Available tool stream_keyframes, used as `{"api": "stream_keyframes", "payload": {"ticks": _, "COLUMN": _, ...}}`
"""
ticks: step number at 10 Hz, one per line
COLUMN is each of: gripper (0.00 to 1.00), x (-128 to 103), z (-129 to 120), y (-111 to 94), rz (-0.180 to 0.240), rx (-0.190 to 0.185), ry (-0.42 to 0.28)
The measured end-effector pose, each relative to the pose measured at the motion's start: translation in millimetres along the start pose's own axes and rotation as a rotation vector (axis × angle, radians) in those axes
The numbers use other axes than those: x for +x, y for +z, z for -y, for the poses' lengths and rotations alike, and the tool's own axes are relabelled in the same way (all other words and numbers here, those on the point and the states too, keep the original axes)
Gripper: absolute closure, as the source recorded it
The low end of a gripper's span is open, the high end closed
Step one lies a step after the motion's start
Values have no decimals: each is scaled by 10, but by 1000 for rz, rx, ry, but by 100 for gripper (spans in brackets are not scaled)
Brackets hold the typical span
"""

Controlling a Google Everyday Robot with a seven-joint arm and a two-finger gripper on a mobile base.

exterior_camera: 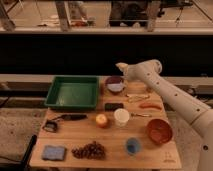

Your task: Place towel in purple bowl

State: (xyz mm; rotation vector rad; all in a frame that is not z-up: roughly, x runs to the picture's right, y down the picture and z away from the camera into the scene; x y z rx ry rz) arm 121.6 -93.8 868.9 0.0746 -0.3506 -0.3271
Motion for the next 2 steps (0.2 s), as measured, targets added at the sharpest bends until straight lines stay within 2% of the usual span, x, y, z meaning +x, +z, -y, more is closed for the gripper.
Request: {"api": "stream_keyframes", "payload": {"ticks": 2, "gripper": 20, "x": 48, "z": -81, "y": 26, "rz": 9, "rx": -1, "ry": 0}}
